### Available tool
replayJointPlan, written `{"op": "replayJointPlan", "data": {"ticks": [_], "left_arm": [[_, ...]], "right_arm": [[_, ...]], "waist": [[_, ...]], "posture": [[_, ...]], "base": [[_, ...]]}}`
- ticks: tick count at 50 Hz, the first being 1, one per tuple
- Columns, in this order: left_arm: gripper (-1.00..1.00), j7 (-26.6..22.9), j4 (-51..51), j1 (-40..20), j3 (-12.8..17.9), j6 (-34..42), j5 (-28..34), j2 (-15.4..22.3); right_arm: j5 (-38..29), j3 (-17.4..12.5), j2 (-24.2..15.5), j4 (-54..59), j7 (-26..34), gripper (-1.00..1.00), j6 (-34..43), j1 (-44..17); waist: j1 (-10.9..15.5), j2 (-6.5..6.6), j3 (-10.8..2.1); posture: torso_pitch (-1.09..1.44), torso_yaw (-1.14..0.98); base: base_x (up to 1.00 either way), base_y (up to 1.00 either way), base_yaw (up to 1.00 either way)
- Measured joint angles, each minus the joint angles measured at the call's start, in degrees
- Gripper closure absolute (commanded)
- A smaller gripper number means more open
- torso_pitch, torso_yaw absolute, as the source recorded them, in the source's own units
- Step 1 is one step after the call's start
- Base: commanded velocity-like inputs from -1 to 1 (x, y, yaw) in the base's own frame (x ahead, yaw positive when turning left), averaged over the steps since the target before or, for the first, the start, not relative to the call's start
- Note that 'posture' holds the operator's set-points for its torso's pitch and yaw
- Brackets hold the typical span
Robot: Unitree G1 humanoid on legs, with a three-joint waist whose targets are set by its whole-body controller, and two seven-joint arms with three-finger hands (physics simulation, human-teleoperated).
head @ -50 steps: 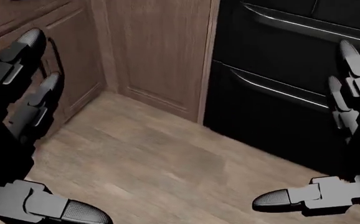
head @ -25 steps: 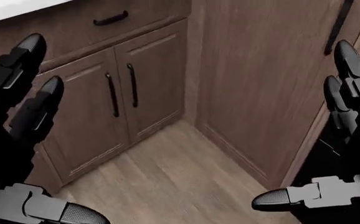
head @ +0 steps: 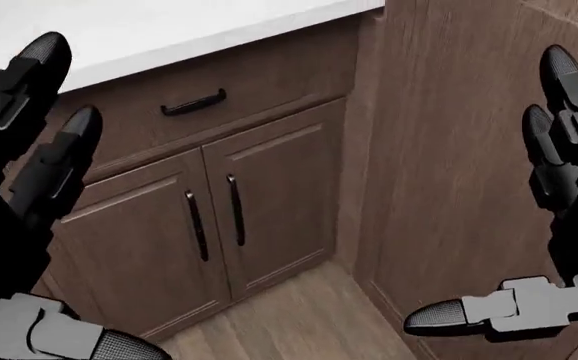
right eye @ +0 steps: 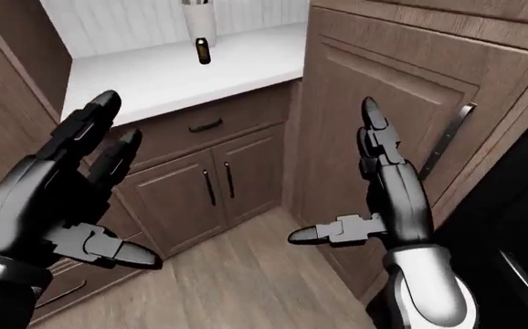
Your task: Move the drinks to the dining counter.
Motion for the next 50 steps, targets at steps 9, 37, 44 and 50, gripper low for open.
{"op": "replayJointPlan", "data": {"ticks": [9,37,44,50], "left_arm": [[-1.00,1.4,-0.1,-1.3,1.0,-0.5,-1.2,0.7],[-1.00,1.3,-0.1,-1.8,2.4,0.1,-1.5,0.6],[-1.00,1.7,1.3,-0.9,2.0,1.4,-0.9,0.3],[-1.00,1.7,0.1,-2.0,2.2,0.7,-1.2,0.2]], "right_arm": [[-0.6,0.5,-0.3,-0.4,0.7,-1.00,0.5,-1.6],[-4.3,1.3,2.5,-0.6,4.9,-1.00,0.2,-3.6],[-3.9,2.6,3.3,0.9,5.7,-1.00,1.3,-2.9],[-4.2,1.0,2.7,-0.7,5.3,-1.00,0.9,-4.1]], "waist": [[-1.1,2.52,-1.00],[-1.3,6.68,-0.65],[1.5,7.31,-1.56],[0.0,2.74,-0.50]], "posture": [[0.00,0.00],[0.00,0.00],[0.00,0.00],[0.00,0.00]], "base": [[0.83,-0.18,0.00],[0.18,-0.02,0.69],[0.00,0.06,0.86],[0.00,0.00,0.00]]}}
